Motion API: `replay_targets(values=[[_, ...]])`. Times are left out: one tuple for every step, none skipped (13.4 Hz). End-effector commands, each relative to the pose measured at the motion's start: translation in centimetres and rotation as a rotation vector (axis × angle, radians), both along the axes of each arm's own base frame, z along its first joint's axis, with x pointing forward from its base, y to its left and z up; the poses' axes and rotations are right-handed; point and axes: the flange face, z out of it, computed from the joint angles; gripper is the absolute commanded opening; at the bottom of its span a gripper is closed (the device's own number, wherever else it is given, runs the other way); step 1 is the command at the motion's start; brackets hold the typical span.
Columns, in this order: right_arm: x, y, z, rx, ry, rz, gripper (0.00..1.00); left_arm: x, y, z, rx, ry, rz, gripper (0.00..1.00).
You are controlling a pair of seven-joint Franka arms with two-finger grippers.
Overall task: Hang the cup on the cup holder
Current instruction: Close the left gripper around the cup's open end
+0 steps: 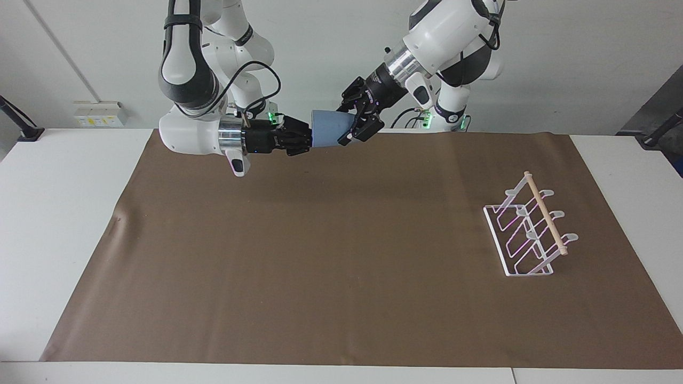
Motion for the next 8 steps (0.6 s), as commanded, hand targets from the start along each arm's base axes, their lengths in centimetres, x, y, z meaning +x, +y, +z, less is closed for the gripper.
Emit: replay_targets(values=[[-0.3, 0.0, 0.6, 0.02, 0.037, -0.024, 0.39, -0.2, -0.2, -0.1, 0.003, -0.003, 0.025, 0.0], [-0.3, 0.0, 0.6, 0.02, 0.047, -0.024, 0.41, -0.2, -0.2, -0.2, 0.003, -0.001, 0.025, 0.0], [-0.3, 0.0, 0.5, 0.021, 0.052, -0.023, 0.43, -0.1, -0.2, -0.2, 0.003, -0.002, 0.027, 0.0], [-0.4, 0.0, 0.6, 0.02, 0.051, -0.021, 0.44, -0.1, -0.1, -0.2, 0.003, -0.003, 0.026, 0.0], [-0.3, -0.1, 0.6, 0.025, 0.051, -0.017, 0.44, -0.1, 0.0, -0.3, 0.005, -0.003, 0.024, 0.0], [-0.3, -0.5, 0.7, 0.024, 0.05, -0.023, 0.44, 0.1, 0.2, -0.3, 0.009, -0.004, 0.026, 0.0], [-0.2, -1.1, 0.7, 0.021, 0.05, -0.023, 0.44, 0.3, 0.4, -0.4, 0.02, -0.015, 0.031, 0.0], [-0.3, -1.3, 0.6, 0.016, 0.052, -0.011, 0.44, 0.6, 0.8, -0.6, 0.028, -0.016, 0.034, 0.0]])
